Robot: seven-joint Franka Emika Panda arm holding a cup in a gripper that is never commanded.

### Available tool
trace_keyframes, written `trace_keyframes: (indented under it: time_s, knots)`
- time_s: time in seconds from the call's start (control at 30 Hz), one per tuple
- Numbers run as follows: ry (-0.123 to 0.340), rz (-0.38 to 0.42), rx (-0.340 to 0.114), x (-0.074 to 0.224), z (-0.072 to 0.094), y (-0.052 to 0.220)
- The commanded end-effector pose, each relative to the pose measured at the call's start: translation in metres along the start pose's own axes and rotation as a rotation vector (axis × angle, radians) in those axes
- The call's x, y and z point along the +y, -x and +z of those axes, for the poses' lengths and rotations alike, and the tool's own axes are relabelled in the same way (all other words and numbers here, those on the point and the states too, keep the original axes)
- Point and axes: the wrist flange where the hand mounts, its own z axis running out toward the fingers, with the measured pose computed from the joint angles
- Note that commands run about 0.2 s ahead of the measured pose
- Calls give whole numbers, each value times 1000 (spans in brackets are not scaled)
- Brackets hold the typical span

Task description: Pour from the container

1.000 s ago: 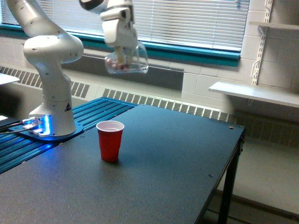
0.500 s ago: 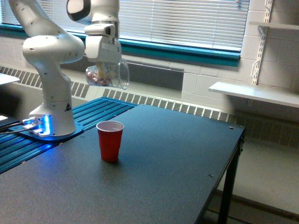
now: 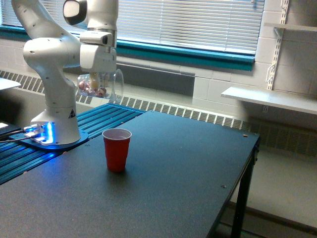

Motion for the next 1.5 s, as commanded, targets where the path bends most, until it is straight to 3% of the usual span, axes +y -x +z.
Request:
trace_keyframes:
  time_s: [0.03,0.23,0.57,1.07,1.5]
  knots:
    - [36,-120,-55,4,13,13]
    - [34,-158,-112,5,18,20]
    - [34,-82,-176,3,17,17]
    - [86,-68,-223,-14,30,19]
    - [90,-87,-209,-25,39,22]
